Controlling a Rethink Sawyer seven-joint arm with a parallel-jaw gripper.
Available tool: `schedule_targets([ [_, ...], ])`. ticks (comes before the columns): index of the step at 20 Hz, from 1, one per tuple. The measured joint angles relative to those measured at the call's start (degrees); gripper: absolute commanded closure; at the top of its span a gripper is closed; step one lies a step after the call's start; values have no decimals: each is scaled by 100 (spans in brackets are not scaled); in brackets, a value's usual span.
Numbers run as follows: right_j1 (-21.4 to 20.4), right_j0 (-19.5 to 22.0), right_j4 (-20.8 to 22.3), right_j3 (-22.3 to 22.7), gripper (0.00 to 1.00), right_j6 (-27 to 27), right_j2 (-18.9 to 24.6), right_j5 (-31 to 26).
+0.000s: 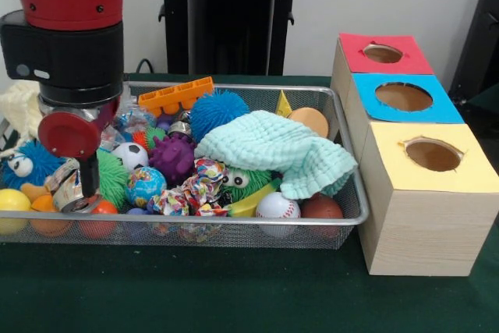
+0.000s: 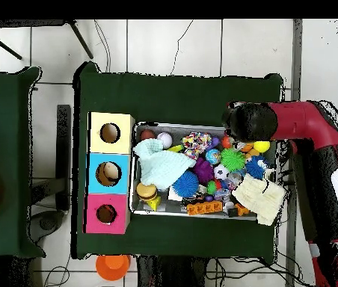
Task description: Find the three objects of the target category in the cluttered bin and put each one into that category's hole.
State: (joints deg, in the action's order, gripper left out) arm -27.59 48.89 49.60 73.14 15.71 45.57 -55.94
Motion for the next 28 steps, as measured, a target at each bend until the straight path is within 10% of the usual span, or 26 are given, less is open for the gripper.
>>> schedule_targets([
  [19, -458, -425, 502, 1, 100, 0, -500, 55],
  [20, -493, -495, 508, 1, 0, 0, -575, 55],
  [28, -545, -778, 517, 2, 0, 0, -838, 56],
])
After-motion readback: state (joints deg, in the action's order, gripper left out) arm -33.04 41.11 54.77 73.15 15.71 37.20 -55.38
